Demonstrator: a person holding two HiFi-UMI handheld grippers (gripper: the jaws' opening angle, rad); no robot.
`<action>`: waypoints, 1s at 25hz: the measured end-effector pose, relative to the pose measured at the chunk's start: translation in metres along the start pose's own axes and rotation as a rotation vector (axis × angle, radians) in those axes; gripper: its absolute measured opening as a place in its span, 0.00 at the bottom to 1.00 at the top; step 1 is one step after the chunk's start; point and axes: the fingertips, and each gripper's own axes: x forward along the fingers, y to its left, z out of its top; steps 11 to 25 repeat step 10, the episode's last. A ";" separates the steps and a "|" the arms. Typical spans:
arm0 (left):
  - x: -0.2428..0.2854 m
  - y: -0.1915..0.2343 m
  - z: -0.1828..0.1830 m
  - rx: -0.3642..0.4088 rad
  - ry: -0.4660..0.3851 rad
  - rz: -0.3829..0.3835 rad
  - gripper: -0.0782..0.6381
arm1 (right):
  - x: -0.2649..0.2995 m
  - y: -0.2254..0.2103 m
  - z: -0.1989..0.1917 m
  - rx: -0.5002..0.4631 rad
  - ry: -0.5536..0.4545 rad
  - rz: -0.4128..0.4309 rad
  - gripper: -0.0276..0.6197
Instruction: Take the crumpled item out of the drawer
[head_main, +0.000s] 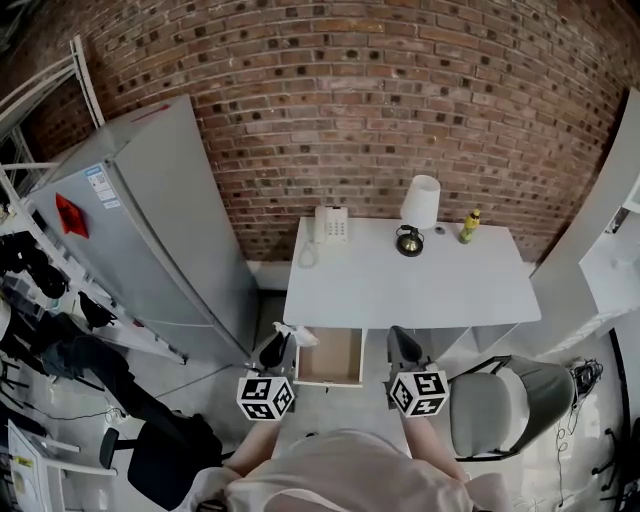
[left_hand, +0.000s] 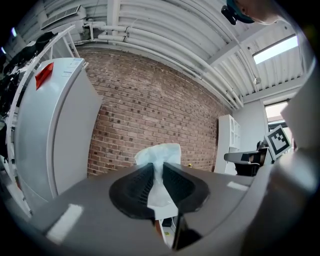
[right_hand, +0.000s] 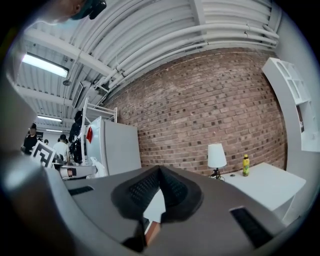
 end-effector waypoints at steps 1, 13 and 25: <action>0.000 -0.001 0.000 0.002 0.001 -0.002 0.21 | 0.000 0.000 0.000 -0.002 0.000 0.002 0.06; 0.002 -0.018 -0.006 0.002 0.010 -0.019 0.21 | -0.010 -0.008 -0.004 0.020 0.001 0.013 0.06; 0.002 -0.018 -0.006 0.002 0.010 -0.019 0.21 | -0.010 -0.008 -0.004 0.020 0.001 0.013 0.06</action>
